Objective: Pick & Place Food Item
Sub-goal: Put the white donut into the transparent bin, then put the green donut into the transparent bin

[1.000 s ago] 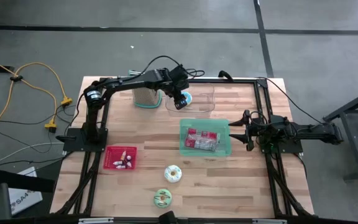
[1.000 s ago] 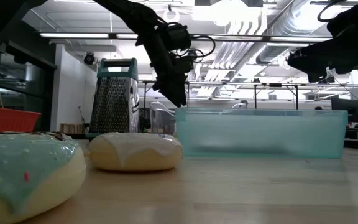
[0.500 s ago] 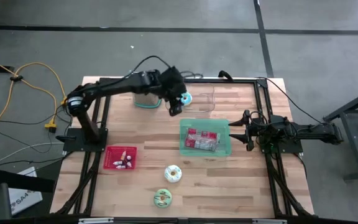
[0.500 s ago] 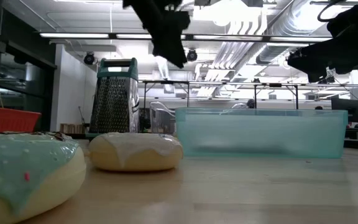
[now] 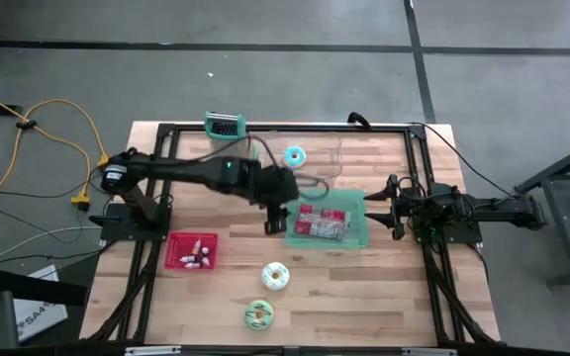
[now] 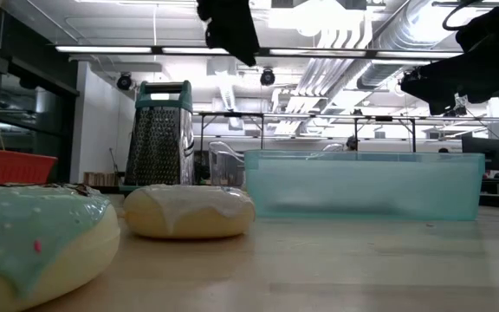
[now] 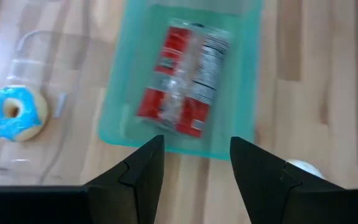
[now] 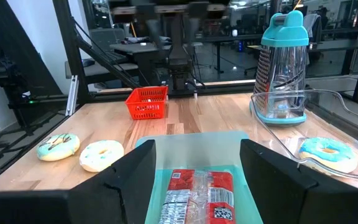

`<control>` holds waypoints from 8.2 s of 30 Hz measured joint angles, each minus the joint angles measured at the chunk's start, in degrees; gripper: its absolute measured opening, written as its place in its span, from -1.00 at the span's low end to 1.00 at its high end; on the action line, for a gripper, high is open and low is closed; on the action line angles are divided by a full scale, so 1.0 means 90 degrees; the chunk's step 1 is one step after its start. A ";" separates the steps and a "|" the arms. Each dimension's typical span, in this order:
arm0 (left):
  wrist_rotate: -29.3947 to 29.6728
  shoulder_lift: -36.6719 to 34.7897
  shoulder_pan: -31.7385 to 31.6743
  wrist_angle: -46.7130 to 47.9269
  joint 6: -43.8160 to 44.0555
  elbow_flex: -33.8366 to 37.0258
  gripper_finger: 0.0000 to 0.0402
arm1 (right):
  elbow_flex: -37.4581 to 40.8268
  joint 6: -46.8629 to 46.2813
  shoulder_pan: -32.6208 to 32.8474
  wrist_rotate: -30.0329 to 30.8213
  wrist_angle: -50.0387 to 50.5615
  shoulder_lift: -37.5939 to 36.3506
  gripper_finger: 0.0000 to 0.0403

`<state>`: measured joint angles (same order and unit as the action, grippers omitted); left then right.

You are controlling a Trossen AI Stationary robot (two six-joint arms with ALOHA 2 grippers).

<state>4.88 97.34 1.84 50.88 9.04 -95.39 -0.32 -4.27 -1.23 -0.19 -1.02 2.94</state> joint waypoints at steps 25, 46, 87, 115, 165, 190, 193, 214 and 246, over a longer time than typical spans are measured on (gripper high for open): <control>0.0275 0.1881 0.2551 -0.0148 0.2556 0.0002 -0.12 | -0.0002 0.0000 -0.0002 0.0000 0.0002 0.0002 0.11; 0.0319 0.2427 0.2725 -0.0361 0.3114 0.0031 -0.12 | -0.0001 0.0000 0.0000 -0.0001 0.0010 0.0004 0.11; 0.0258 0.2543 0.2730 -0.0316 0.3382 0.0044 -0.48 | -0.0002 0.0000 0.0000 0.0001 0.0005 0.0004 0.11; -0.0125 0.0447 0.0197 0.0784 0.1380 0.0029 -0.48 | -0.0002 0.0000 -0.0002 0.0001 0.0002 0.0002 0.11; -0.1856 0.1341 -0.3276 -0.0669 -0.2577 0.0028 -0.48 | -0.0001 0.0000 0.0000 0.0001 0.0002 0.0019 0.11; -0.1882 0.1768 -0.3307 -0.0628 -0.2628 0.0036 -0.39 | -0.0001 0.0000 0.0000 0.0001 0.0001 0.0021 0.11; -0.1882 0.1768 -0.3297 -0.0594 -0.2623 0.0036 -0.26 | 0.0000 0.0000 0.0000 0.0001 0.0001 0.0021 0.11; -0.1933 0.1674 -0.3276 -0.0641 -0.2483 0.0019 -0.08 | -0.0002 0.0000 -0.0002 0.0001 0.0000 0.0021 0.11; -0.1452 0.0590 -0.1257 0.0073 -0.2629 0.0017 -0.08 | -0.0002 0.0000 -0.0002 0.0001 0.0000 0.0021 0.11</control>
<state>-8.19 102.65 -9.47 51.53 -14.63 -95.24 -0.34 -4.27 -1.25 -0.19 -1.02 3.14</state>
